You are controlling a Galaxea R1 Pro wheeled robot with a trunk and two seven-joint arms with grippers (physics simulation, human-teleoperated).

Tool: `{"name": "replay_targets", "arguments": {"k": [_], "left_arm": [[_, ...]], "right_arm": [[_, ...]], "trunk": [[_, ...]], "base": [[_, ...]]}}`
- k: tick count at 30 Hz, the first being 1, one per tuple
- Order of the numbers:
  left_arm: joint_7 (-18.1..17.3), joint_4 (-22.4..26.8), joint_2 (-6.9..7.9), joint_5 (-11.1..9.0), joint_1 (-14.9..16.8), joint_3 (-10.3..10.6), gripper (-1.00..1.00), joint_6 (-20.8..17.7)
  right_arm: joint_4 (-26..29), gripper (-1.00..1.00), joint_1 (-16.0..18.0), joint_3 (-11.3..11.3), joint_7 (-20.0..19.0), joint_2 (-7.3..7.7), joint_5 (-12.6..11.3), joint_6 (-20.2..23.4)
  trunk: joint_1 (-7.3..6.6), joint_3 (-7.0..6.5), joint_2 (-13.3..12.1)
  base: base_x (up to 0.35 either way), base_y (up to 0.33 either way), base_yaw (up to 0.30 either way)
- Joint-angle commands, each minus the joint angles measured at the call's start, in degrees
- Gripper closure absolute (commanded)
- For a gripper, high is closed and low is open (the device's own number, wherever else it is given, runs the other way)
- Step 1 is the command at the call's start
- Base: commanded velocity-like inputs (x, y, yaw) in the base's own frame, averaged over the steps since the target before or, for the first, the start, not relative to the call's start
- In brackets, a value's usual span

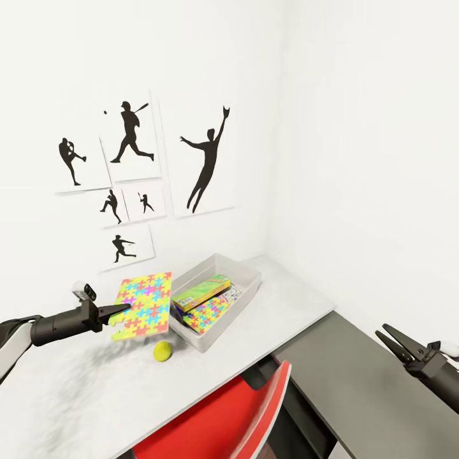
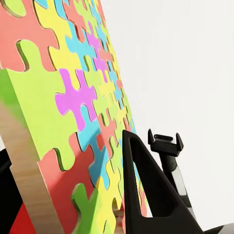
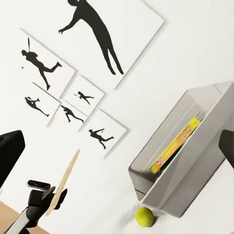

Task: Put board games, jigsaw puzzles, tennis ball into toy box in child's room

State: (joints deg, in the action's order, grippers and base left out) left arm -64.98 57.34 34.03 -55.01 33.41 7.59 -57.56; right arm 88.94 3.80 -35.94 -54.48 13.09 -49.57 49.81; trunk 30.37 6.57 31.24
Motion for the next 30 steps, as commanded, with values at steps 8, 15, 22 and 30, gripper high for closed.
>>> {"name": "replay_targets", "arguments": {"k": [8,15,22,30], "left_arm": [[9.96,-0.36,-2.96,-0.76,6.82,-0.56,1.0,-1.16],[35.25,-6.95,-15.72,-1.34,20.31,-0.46,1.0,-1.77],[52.56,-19.63,-24.77,-1.06,28.12,-0.46,1.0,-0.99],[59.54,-21.63,-28.25,-0.84,28.79,-0.62,1.0,3.06]], "right_arm": [[-0.07,-1.0,0.04,0.09,0.17,0.02,-0.08,-3.17],[-0.03,-1.0,0.06,0.3,0.33,0.08,0.07,-3.23],[0.0,-1.0,0.06,0.12,0.42,0.23,0.15,-3.05],[0.0,-1.0,0.06,0.08,0.35,0.45,0.09,-2.97]], "trunk": [[0.02,0.11,0.1],[0.02,0.11,0.1],[0.02,0.11,0.1],[0.02,0.5,0.1]], "base": [[0.0,0.0,0.0],[0.0,0.0,0.0],[0.0,0.0,0.0],[0.0,0.0,0.0]]}}
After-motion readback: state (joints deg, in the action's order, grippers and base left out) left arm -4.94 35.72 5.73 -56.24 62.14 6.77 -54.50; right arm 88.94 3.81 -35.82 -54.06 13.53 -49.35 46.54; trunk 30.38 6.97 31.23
